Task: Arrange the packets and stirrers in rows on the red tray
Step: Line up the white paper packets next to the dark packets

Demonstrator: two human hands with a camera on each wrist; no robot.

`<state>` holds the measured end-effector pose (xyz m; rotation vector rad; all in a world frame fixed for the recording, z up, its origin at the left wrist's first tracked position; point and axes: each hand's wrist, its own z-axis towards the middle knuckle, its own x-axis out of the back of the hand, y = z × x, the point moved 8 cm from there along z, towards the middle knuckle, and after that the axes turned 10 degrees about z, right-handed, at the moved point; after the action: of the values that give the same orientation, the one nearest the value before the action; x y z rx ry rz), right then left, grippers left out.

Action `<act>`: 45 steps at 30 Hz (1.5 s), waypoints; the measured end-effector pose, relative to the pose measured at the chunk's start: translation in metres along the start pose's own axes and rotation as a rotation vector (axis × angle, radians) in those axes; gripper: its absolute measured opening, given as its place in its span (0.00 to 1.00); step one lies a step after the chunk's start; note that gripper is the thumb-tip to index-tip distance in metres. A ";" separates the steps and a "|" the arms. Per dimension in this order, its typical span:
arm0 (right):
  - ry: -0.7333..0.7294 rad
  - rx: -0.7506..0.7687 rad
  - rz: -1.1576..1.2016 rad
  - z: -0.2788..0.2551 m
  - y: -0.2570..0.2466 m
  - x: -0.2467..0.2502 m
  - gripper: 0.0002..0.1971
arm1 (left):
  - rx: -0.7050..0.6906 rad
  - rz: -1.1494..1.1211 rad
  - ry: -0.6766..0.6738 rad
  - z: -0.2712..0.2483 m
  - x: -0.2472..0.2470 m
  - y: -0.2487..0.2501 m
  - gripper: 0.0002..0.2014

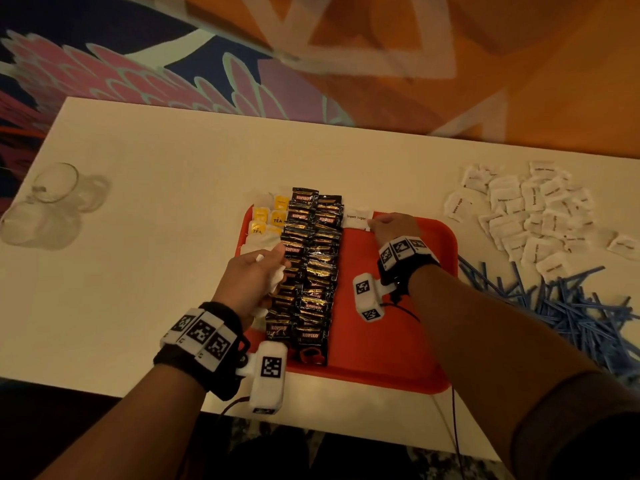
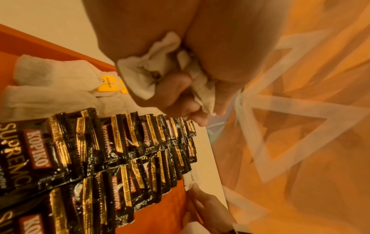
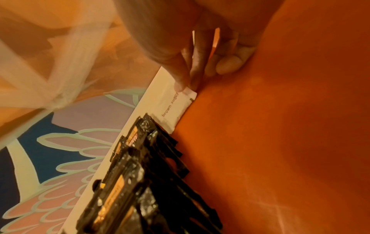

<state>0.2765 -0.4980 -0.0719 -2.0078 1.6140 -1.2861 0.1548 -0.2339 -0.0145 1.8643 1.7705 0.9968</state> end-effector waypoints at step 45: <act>-0.252 0.276 0.607 -0.171 -0.048 0.105 0.10 | -0.360 -0.070 -0.172 -0.097 -0.103 0.102 0.04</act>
<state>0.1770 -0.5211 0.1075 -1.3047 1.6328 -0.9192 0.1623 -0.3664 0.0985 1.6001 1.4375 1.0181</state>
